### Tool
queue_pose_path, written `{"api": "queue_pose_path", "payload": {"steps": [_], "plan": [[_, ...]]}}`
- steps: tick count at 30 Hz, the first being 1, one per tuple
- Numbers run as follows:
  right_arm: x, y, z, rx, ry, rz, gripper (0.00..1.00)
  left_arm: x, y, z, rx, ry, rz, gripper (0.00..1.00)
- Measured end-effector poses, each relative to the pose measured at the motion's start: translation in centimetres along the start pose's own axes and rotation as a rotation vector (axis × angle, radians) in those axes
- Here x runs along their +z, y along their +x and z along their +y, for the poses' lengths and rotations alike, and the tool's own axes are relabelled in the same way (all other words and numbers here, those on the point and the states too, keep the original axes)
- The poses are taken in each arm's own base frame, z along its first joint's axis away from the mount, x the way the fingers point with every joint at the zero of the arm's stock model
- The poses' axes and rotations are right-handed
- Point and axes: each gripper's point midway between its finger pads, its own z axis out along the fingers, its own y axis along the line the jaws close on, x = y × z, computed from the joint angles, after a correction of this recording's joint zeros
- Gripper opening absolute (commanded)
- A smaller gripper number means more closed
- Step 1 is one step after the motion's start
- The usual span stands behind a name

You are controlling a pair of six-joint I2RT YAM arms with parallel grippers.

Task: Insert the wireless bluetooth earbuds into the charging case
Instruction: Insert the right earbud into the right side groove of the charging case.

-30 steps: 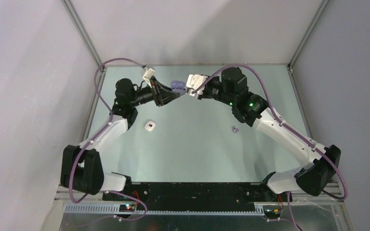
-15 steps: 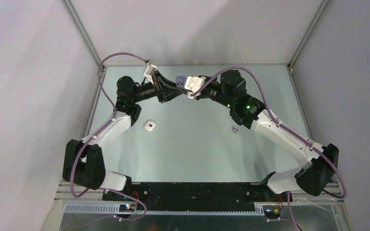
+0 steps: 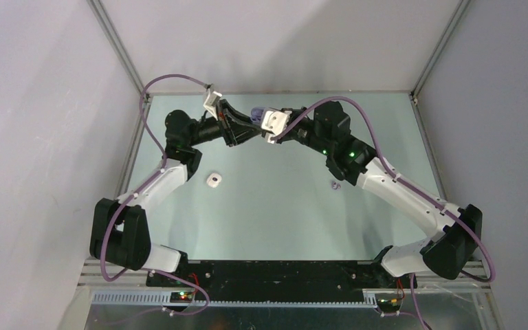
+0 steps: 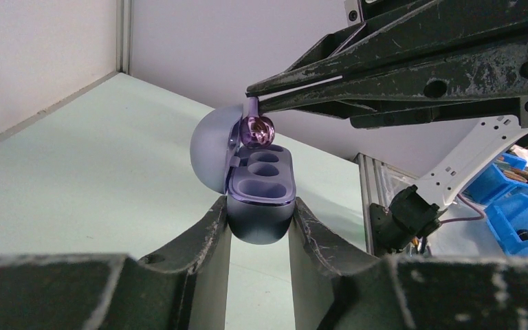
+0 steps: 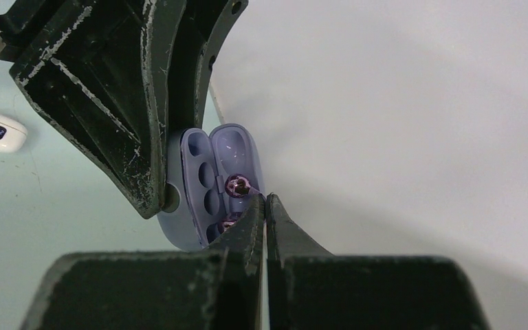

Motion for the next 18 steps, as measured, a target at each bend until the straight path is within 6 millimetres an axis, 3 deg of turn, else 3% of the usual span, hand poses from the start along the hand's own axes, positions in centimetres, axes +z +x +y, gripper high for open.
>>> {"api": "queue_pose_path", "payload": {"steps": [18], "plan": [[-0.21, 0.45, 0.81, -0.045, -0.014, 0.001, 0.00, -0.02, -0.01, 0.15, -0.038, -0.003, -0.005, 0.00]]}}
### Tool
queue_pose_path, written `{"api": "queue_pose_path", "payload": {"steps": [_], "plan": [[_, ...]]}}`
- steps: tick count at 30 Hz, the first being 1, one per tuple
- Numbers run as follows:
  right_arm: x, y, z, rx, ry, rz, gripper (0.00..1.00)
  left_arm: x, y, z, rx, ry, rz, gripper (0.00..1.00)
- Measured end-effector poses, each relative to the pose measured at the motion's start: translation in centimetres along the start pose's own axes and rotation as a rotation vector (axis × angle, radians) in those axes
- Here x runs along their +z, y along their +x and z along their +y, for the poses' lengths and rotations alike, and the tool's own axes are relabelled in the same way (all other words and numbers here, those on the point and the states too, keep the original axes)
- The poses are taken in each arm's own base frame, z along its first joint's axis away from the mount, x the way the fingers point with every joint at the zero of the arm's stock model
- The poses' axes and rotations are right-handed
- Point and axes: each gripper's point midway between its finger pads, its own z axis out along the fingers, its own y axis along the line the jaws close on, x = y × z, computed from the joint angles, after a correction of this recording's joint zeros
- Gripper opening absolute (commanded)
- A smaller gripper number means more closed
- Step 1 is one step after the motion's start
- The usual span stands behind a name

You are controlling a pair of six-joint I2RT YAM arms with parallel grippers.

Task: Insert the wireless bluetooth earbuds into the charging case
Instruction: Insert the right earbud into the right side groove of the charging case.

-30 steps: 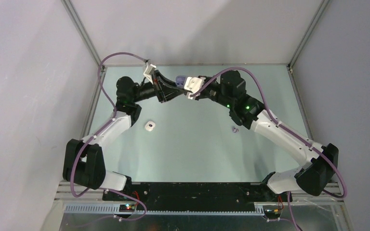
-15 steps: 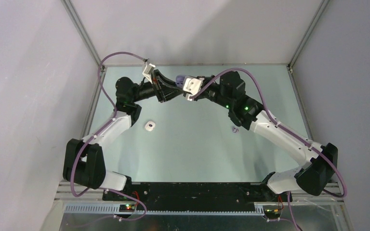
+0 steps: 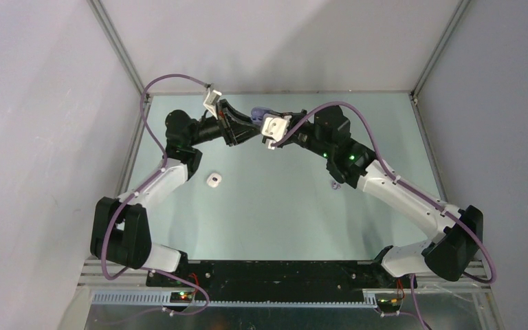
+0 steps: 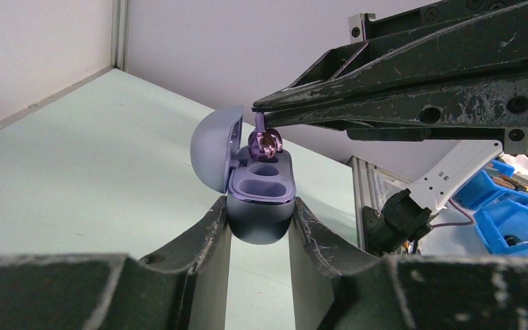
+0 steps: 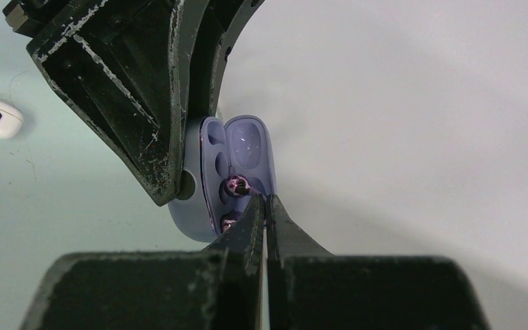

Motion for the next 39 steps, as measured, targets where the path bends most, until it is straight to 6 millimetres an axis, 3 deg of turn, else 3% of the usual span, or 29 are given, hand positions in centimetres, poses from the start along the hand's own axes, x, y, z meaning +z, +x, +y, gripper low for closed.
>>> {"api": "queue_pose_path", "payload": {"steps": [21, 34, 39], "plan": [[-0.3, -0.1, 0.1, -0.024, 0.000, -0.006, 0.00, -0.2, -0.1, 0.3, -0.007, -0.008, -0.005, 0.00], [-0.2, -0.2, 1.4, -0.101, -0.072, -0.040, 0.00, -0.2, 0.1, 0.2, -0.016, -0.002, 0.003, 0.00], [-0.2, -0.3, 2.0, -0.105, -0.101, -0.051, 0.18, -0.2, 0.2, 0.1, -0.014, 0.006, 0.008, 0.00]]}}
